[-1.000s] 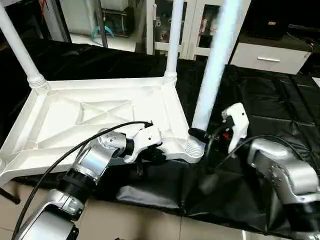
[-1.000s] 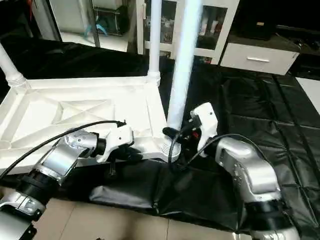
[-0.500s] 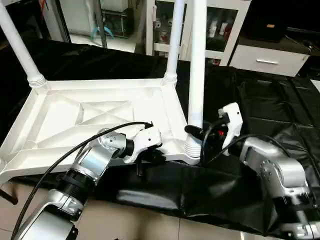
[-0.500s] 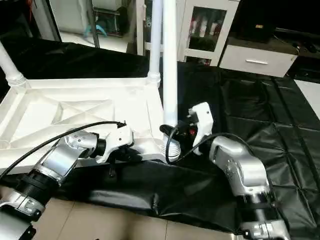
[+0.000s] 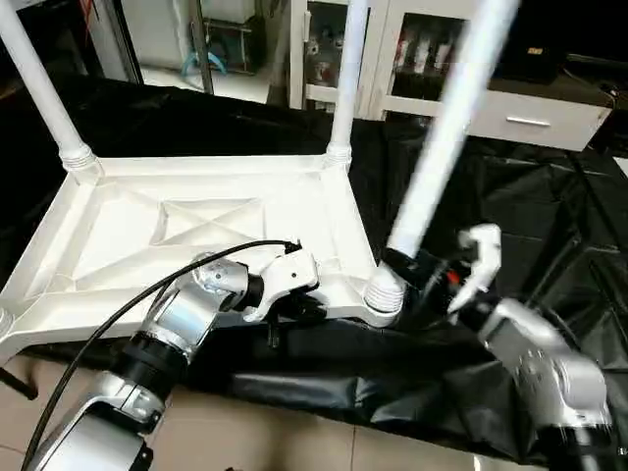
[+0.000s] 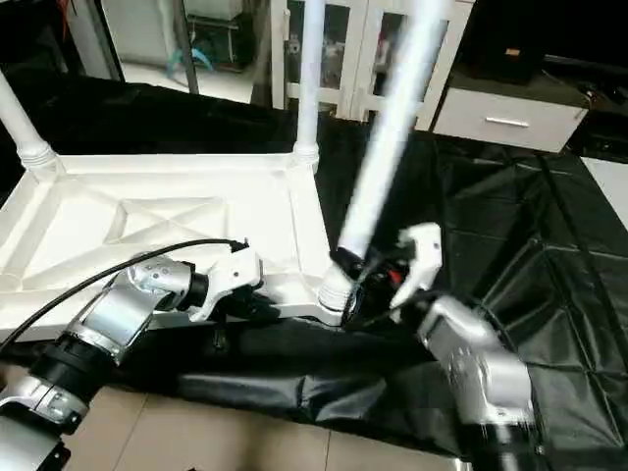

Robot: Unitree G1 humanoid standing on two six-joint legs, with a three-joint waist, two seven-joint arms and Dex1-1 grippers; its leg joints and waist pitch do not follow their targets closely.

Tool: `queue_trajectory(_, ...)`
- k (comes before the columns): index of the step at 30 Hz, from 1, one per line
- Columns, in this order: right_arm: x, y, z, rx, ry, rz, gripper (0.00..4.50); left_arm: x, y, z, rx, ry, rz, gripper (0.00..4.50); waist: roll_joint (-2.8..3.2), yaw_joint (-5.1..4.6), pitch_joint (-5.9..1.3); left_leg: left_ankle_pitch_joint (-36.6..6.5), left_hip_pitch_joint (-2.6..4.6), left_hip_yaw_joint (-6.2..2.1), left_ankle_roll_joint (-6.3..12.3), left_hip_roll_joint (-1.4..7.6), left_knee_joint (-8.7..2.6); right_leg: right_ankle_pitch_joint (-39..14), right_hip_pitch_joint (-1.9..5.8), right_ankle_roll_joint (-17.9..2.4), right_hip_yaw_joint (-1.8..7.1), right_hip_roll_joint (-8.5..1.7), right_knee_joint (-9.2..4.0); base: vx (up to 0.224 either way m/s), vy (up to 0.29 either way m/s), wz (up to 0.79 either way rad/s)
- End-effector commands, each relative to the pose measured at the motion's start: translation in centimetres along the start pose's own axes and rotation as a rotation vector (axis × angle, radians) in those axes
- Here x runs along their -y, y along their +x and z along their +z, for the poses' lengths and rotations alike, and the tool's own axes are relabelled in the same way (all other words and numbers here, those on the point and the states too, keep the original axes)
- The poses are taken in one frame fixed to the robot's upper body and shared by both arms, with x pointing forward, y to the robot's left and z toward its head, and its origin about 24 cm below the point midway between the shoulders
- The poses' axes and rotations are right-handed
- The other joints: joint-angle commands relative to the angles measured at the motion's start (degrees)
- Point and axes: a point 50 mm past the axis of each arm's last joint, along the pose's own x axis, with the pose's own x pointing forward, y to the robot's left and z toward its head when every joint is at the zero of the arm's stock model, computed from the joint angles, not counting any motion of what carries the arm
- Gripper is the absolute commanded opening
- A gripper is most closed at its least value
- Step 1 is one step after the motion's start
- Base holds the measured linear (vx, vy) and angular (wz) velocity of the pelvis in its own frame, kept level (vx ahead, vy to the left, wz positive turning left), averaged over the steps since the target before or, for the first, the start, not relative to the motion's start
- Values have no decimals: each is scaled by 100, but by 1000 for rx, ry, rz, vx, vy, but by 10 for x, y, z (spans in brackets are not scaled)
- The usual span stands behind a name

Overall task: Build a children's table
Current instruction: Insert table leg to table base

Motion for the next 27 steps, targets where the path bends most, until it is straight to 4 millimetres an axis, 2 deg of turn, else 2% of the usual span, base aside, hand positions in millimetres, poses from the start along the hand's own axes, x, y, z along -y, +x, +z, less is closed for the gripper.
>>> queue_trajectory(1,8,-8,-10,-52,-5,-54,183,2,3,-5,-6,-17,-8,0,13,-12,-229,-1217,30,-76,64,302,-473,-1079,194,-1267,279,-476,-464,0,0,0)
queue_trajectory(8,4,-17,-32,-46,-19,-52,183,0,4,-5,-5,-24,12,0,10,-16,-204,-1361,20,-84,76,309,-500,-1293,162,-1167,283,-477,-496,0,0,0)
queue_trajectory(12,5,-20,-37,-39,-32,-63,183,0,4,-5,-4,-26,18,0,16,-23,-182,-1551,25,-96,63,313,-522,-1672,139,-1066,291,-486,-541,0,0,0)
queue_trajectory(16,8,-24,-38,-7,-33,-82,183,-2,4,-4,2,-28,32,0,9,-37,-164,-1632,15,-104,70,316,-544,-1812,124,-1011,290,-481,-558,0,0,0)
queue_trajectory(17,8,-25,-40,-6,-52,-84,183,-3,4,-4,4,-27,40,0,21,-34,-148,-1711,18,-104,61,319,-545,-1938,102,-987,296,-491,-577,0,0,0)
queue_trajectory(19,9,-28,-42,-5,-84,-88,183,-4,4,-3,6,-27,47,0,8,-37,-146,-1796,34,-99,56,319,-546,-2001,85,-976,301,-483,-592,0,0,0)
queue_trajectory(22,8,-30,-43,32,-73,-92,183,-6,3,-2,11,-25,58,0,6,-49,-130,-1859,10,-113,73,316,-566,-2182,93,-912,299,-486,-602,0,0,0)
queue_trajectory(23,8,-30,-44,37,-66,-94,183,-6,3,-1,12,-25,59,0,9,-52,-120,-1949,23,-116,73,319,-567,-2355,67,-885,308,-502,-629,0,0,0)
queue_trajectory(25,9,-31,-46,39,-55,-99,183,-6,3,-1,15,-26,60,0,4,-51,-121,-1907,14,-121,93,323,-577,-2374,73,-858,309,-500,-630,0,0,0)
queue_trajectory(27,11,-34,-56,0,-51,-110,183,-6,3,0,15,-26,62,0,-3,-52,-116,-1883,4,-118,117,316,-583,-2366,77,-855,307,-503,-637,0,0,0)
